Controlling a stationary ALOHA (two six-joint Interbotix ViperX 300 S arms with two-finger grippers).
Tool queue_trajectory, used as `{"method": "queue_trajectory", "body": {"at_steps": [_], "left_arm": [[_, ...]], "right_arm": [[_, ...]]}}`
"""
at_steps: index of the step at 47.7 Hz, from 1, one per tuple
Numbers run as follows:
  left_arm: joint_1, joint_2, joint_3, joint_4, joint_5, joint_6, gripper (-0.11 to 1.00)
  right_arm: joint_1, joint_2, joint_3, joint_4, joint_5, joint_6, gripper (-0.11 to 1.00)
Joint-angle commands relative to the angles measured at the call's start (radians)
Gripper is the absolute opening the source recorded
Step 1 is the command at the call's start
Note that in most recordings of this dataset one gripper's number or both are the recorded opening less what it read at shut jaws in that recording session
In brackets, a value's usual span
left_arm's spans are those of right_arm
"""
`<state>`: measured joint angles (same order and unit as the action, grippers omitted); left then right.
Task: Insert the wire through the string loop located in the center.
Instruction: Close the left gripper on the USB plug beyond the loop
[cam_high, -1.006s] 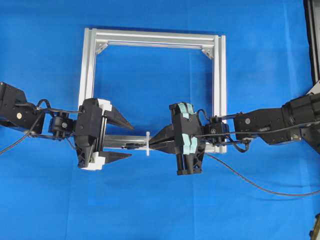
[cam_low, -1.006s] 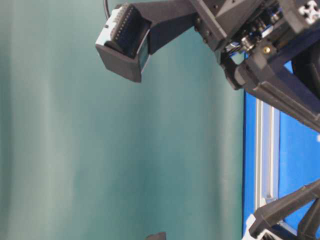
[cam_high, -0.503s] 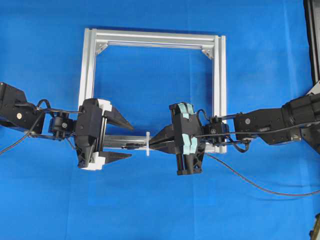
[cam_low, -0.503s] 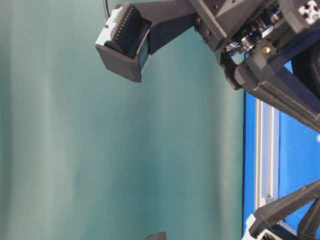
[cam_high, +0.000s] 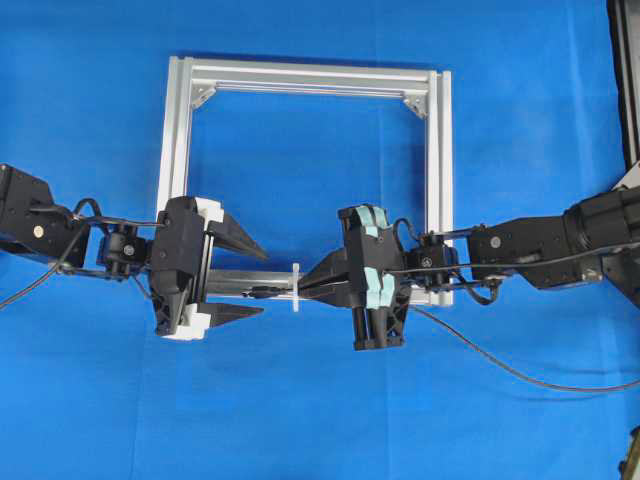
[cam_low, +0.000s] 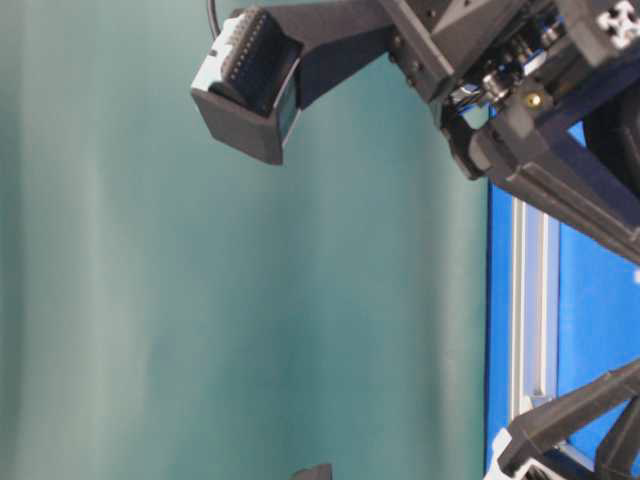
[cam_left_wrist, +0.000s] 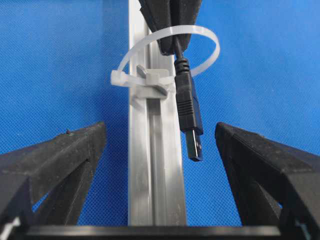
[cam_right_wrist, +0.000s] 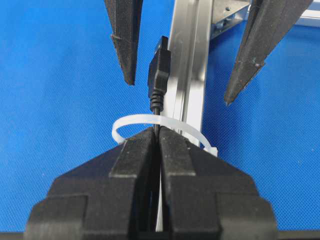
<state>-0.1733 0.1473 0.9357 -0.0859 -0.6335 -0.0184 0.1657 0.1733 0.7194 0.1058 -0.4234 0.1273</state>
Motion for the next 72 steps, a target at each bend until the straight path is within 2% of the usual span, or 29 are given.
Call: {"method": "queue_trajectory", "body": {"at_steps": [1, 12, 17, 19, 29, 31, 57, 61, 64, 72], "left_arm": [[0.002, -0.014, -0.009, 0.002, -0.006, 0.000, 0.89], [0.002, -0.015, -0.011, 0.000, -0.005, -0.002, 0.88], [0.002, -0.017, -0.015, 0.000, -0.006, -0.002, 0.82], [0.002, -0.017, -0.015, -0.002, -0.008, -0.003, 0.75], [0.015, -0.020, -0.011, -0.002, -0.011, -0.029, 0.12], [0.015, -0.020, -0.009, -0.002, -0.011, -0.029, 0.05], [0.015, -0.020, -0.009, 0.000, -0.009, -0.029, 0.05], [0.015, -0.020, -0.011, -0.002, -0.009, -0.031, 0.05], [0.015, -0.020, -0.011, 0.000, -0.009, -0.029, 0.05], [0.015, -0.020, -0.011, 0.000, -0.008, -0.029, 0.05]], "right_arm": [[-0.002, -0.014, -0.011, -0.002, -0.005, -0.002, -0.04], [-0.002, -0.015, -0.011, 0.000, -0.005, -0.002, -0.04], [-0.002, -0.015, -0.011, -0.002, -0.005, -0.002, -0.04], [-0.002, -0.015, -0.011, 0.000, -0.005, -0.002, -0.04], [-0.002, -0.015, -0.011, 0.000, -0.005, -0.002, -0.04], [-0.002, -0.015, -0.012, -0.002, -0.005, -0.002, -0.04], [0.000, -0.015, -0.012, -0.011, -0.003, -0.002, -0.01], [0.000, -0.014, -0.012, -0.009, -0.002, 0.003, 0.08], [0.000, -0.015, -0.014, -0.009, 0.000, 0.003, 0.20], [0.000, -0.015, -0.012, -0.006, 0.005, 0.006, 0.70]]}}
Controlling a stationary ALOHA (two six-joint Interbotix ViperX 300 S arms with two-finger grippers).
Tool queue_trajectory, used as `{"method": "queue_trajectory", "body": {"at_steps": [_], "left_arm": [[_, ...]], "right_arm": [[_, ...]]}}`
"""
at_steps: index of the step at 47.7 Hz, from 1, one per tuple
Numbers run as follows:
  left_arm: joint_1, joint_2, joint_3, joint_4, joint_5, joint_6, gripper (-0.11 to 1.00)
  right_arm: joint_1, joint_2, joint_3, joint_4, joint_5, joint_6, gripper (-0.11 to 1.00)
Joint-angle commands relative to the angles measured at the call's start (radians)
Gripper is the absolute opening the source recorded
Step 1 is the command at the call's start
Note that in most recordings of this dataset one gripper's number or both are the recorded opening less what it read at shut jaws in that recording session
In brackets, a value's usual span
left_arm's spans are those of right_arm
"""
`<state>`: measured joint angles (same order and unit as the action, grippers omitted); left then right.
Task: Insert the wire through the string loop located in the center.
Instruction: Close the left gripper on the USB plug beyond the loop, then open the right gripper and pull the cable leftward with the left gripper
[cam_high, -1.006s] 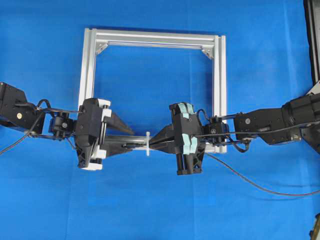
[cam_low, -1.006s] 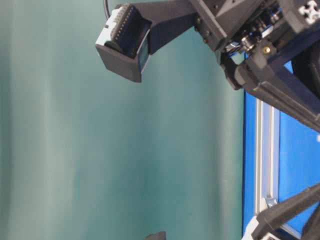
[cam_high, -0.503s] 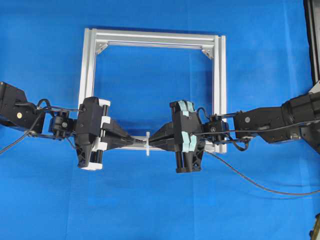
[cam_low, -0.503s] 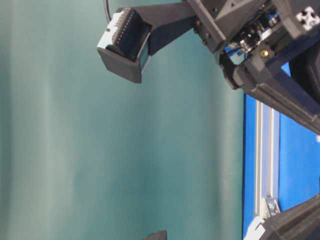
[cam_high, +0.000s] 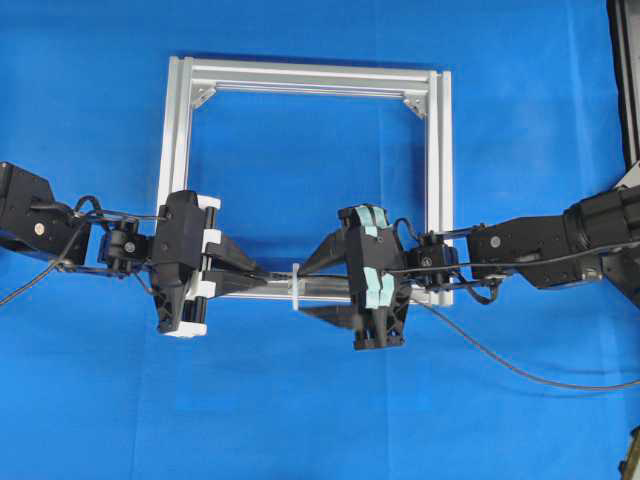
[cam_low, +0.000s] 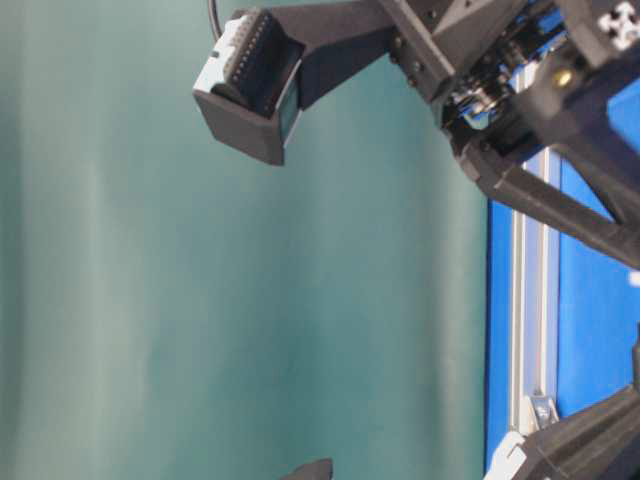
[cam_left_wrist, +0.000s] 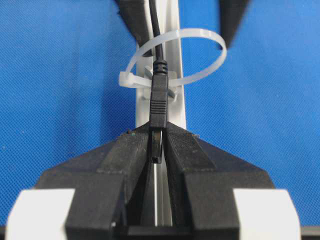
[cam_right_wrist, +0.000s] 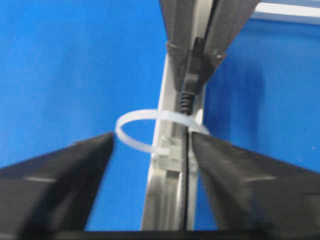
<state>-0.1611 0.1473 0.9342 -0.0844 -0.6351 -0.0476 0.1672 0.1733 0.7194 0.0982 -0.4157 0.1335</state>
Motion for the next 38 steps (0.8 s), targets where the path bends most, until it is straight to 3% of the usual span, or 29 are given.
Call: {"method": "queue_trajectory", "body": {"at_steps": [1, 4, 6, 10, 24, 38], "left_arm": [[0.003, -0.020, -0.009, -0.002, -0.006, 0.000, 0.05], [0.003, -0.020, -0.009, -0.002, -0.006, 0.000, 0.05], [0.003, -0.020, -0.009, -0.002, -0.006, 0.000, 0.05], [0.003, -0.020, -0.009, -0.002, -0.005, -0.002, 0.05], [-0.005, -0.029, 0.003, -0.002, -0.005, -0.005, 0.05], [-0.012, -0.114, 0.117, -0.002, -0.028, -0.025, 0.05]], "right_arm": [[-0.002, -0.015, -0.012, 0.002, -0.003, 0.000, 0.76], [-0.002, -0.015, -0.012, 0.002, -0.003, 0.000, 0.90], [-0.002, -0.017, -0.011, 0.002, -0.003, 0.000, 0.93], [-0.002, -0.018, -0.009, 0.002, -0.003, 0.000, 0.89], [0.000, -0.025, -0.003, 0.002, 0.018, 0.000, 0.89], [0.008, -0.028, -0.003, 0.002, 0.037, 0.000, 0.89]]}}
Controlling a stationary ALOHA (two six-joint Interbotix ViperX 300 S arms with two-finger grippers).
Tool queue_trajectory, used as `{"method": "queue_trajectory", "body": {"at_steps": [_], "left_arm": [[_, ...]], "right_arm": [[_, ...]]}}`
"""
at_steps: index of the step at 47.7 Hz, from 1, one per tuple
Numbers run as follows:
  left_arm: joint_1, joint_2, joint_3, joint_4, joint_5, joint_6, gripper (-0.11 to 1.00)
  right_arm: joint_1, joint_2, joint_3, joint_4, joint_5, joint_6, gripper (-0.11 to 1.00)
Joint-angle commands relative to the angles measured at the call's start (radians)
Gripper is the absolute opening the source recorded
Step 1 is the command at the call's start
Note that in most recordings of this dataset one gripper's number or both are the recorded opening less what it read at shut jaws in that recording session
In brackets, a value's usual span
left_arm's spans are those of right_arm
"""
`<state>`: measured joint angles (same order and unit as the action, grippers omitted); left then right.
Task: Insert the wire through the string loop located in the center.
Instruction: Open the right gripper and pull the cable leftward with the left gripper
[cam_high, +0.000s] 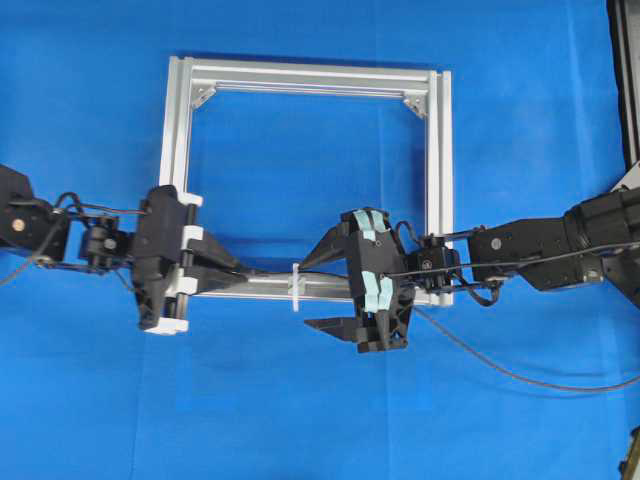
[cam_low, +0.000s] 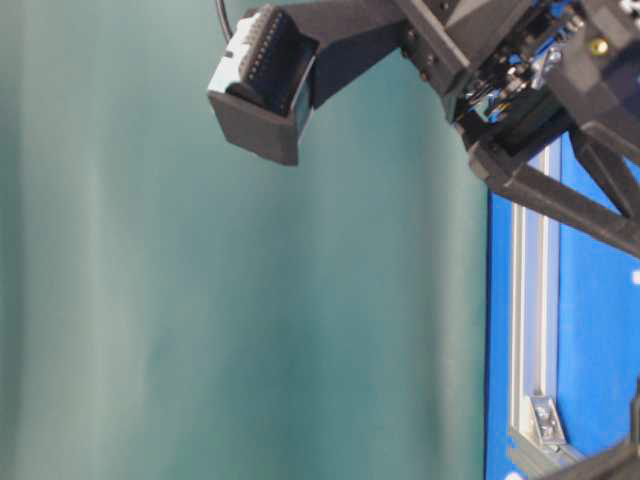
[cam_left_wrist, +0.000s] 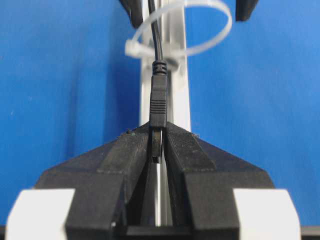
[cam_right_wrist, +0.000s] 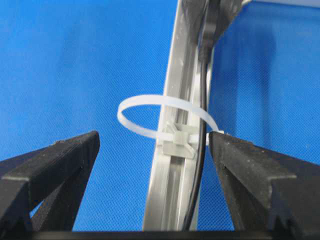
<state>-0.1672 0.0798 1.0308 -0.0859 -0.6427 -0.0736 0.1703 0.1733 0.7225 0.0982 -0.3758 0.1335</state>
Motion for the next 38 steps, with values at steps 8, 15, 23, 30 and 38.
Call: {"method": "queue_trajectory", "body": {"at_steps": [8, 15, 23, 30, 38], "left_arm": [[-0.014, -0.097, 0.103, 0.000, -0.037, 0.002, 0.05], [-0.023, -0.150, 0.187, 0.000, -0.043, 0.002, 0.05], [-0.049, -0.218, 0.265, 0.000, -0.046, 0.000, 0.05], [-0.067, -0.293, 0.327, 0.000, -0.046, 0.000, 0.05], [-0.069, -0.385, 0.397, 0.000, -0.040, 0.000, 0.05]], "right_arm": [[0.008, -0.029, -0.006, 0.002, 0.002, 0.000, 0.89], [0.009, -0.035, -0.006, 0.002, 0.003, 0.000, 0.89], [0.012, -0.037, -0.006, 0.002, 0.003, 0.000, 0.89], [0.011, -0.037, -0.006, 0.002, 0.003, 0.000, 0.89], [0.014, -0.037, -0.008, 0.002, 0.003, 0.000, 0.89]]}}
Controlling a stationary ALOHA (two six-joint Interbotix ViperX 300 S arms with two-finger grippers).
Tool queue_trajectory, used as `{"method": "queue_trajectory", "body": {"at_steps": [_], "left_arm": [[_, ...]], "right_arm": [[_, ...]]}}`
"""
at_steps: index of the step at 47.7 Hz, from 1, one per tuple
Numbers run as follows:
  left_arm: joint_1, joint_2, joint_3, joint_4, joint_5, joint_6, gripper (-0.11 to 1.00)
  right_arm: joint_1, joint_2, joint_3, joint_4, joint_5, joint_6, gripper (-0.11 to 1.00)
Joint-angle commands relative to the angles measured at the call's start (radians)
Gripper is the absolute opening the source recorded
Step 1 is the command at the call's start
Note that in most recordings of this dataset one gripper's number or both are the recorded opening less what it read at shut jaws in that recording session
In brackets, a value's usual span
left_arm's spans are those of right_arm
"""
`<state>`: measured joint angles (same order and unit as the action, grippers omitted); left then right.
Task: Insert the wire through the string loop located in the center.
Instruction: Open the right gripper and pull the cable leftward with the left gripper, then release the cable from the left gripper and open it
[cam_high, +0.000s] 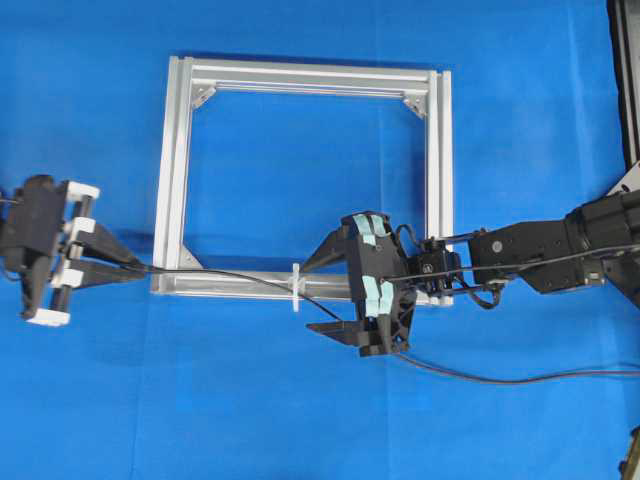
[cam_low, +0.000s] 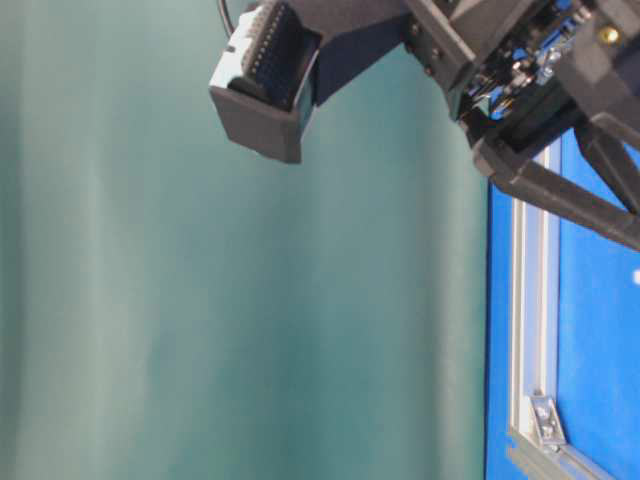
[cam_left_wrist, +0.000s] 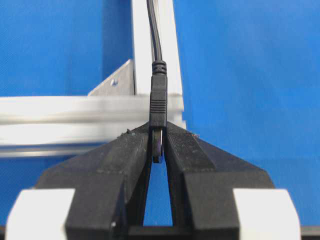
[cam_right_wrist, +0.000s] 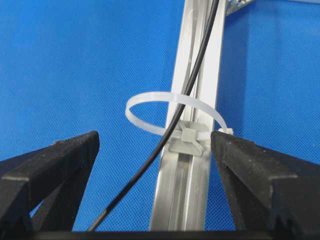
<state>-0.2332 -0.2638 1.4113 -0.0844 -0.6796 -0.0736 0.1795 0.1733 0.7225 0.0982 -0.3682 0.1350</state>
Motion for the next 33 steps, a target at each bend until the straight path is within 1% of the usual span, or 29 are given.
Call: {"method": "queue_trajectory", "body": {"at_steps": [1, 5, 8, 21, 31, 33], "left_arm": [[-0.003, -0.054, 0.021, -0.002, -0.003, 0.000, 0.05], [-0.005, -0.091, 0.026, 0.000, 0.009, 0.002, 0.05], [-0.005, -0.107, 0.021, 0.000, 0.049, 0.009, 0.05], [-0.005, -0.097, -0.046, 0.000, 0.222, 0.012, 0.05], [-0.005, -0.104, -0.052, 0.006, 0.242, 0.017, 0.06], [-0.005, -0.106, -0.052, 0.006, 0.242, 0.014, 0.08]], "right_arm": [[0.006, -0.037, -0.008, 0.002, -0.005, -0.002, 0.89], [0.006, -0.037, -0.008, 0.002, -0.005, -0.002, 0.89], [0.006, -0.037, -0.009, 0.003, -0.005, -0.002, 0.89], [0.006, -0.037, -0.012, 0.002, -0.005, -0.002, 0.89], [0.009, -0.038, -0.014, 0.002, -0.005, -0.002, 0.89], [0.009, -0.038, -0.015, 0.003, -0.005, -0.002, 0.89]]}}
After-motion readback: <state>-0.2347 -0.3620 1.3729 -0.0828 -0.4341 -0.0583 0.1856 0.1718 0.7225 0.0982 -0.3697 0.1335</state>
